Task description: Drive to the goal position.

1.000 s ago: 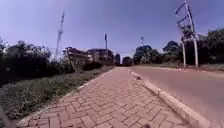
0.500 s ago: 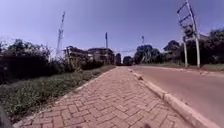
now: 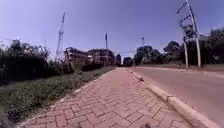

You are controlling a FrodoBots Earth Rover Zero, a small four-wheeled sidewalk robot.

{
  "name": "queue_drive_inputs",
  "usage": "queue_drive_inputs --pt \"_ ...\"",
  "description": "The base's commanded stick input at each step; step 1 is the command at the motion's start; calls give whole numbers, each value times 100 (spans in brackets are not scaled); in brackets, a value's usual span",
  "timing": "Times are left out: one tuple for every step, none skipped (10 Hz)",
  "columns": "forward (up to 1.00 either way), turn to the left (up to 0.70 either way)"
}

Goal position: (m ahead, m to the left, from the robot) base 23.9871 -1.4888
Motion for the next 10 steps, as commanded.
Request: queue_drive_inputs --pt "30 0" --pt "30 0" --pt "30 0" --pt "30 0" --pt "30 0" --pt "30 0" --pt "30 0" --pt "30 0" --pt "30 0" --pt "30 0"
